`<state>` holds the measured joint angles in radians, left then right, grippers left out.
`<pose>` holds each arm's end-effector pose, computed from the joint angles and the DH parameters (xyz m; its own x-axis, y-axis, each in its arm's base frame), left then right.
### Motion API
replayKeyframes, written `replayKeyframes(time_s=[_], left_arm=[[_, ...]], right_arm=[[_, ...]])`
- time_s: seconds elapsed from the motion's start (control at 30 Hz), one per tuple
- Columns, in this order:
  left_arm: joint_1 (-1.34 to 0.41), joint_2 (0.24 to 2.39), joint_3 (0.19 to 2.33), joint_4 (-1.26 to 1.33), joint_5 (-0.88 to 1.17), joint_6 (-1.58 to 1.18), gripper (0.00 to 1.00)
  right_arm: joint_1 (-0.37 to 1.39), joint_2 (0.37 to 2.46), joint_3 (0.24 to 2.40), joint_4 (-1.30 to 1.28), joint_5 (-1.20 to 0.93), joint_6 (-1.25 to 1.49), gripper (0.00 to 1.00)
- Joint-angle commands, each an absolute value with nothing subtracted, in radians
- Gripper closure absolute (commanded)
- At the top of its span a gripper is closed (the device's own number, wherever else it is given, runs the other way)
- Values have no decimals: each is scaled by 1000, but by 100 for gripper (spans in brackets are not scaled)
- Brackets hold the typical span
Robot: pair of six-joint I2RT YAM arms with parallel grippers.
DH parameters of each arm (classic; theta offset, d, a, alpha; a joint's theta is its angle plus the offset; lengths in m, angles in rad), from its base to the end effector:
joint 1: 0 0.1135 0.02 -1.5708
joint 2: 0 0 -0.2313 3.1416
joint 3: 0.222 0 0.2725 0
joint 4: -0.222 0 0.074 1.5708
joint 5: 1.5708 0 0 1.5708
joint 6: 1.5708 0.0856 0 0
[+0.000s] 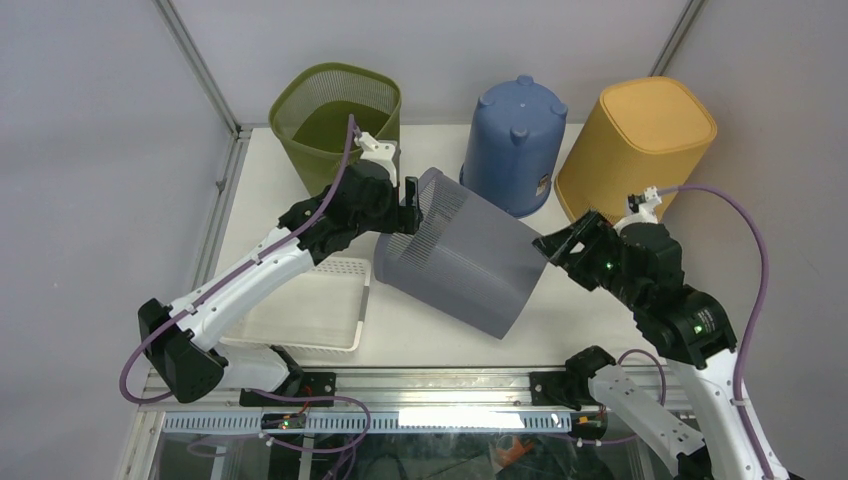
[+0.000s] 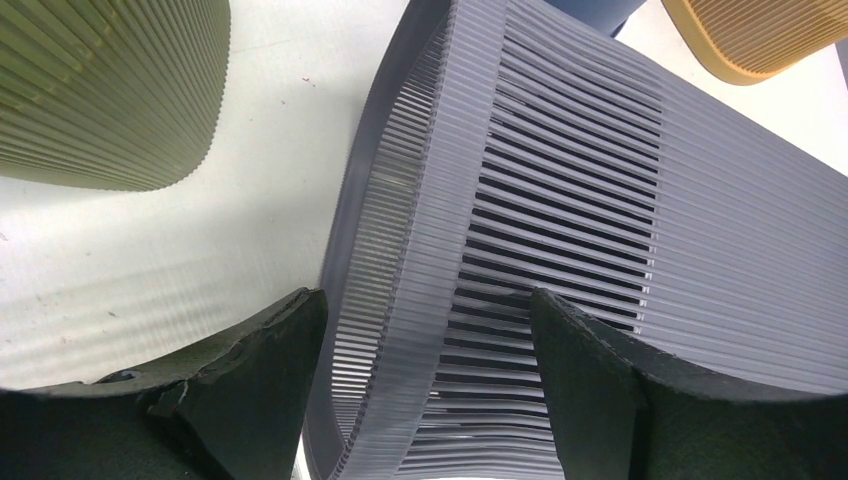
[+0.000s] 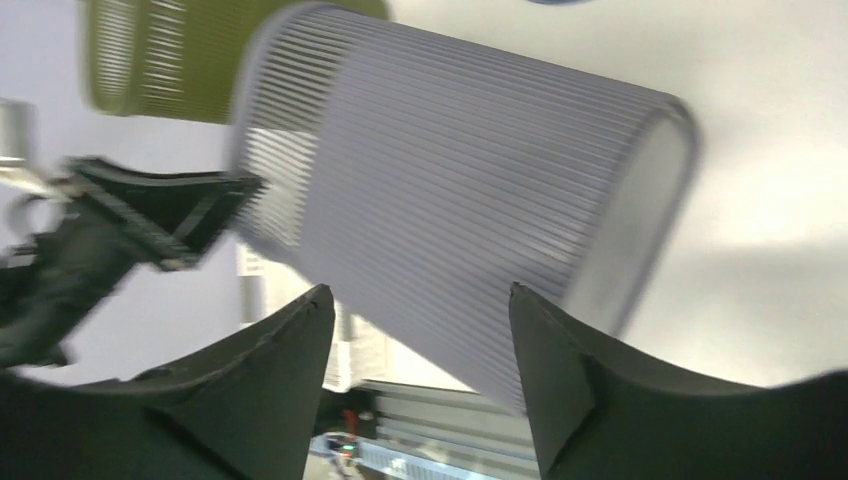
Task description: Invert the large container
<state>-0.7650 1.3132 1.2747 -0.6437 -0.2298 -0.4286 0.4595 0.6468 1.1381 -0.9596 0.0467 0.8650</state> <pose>0.2668 -0.2291 0.2877 -0.6409 0.0543 -0.7657 0.3083 0.9317 -0.1920 0.1665 0.0779 0.3592 -0.5712 0.5656 -0.5948 0.0448 0.7451 0.6655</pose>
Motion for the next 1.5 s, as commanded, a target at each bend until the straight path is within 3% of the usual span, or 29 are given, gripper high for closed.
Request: replayKeyframes(time_s=[0.0,0.13,0.5,0.67,0.83,1.03,1.13,1.47], left_arm=[[-763,1263,1329,-650,-271,-389,26],[-763,1234,1351,-650,-316,-351,32],[-737,1244,1304,-666,-355,-351,42],[-707,1234,1262,-652,-361,-353,61],[-681,1225,1222,-624,-307,-351,74],[-678,1241,1193,-600,-251,-365,78],[-678,1247,1189,-587,-234,-369,78],[-678,1288,1190,-534,-131,-394,78]], right_arm=[[460,620,1109,-1153,198,804,28],[460,612,1072,-1135,139,800,20],[459,492,849,-901,-96,1004,21],[460,443,779,-842,-123,1067,32],[460,400,755,-796,-112,1091,51],[459,424,838,-780,-107,1062,75],[459,451,889,-769,-115,1041,82],[459,545,1009,-684,-173,1014,86]])
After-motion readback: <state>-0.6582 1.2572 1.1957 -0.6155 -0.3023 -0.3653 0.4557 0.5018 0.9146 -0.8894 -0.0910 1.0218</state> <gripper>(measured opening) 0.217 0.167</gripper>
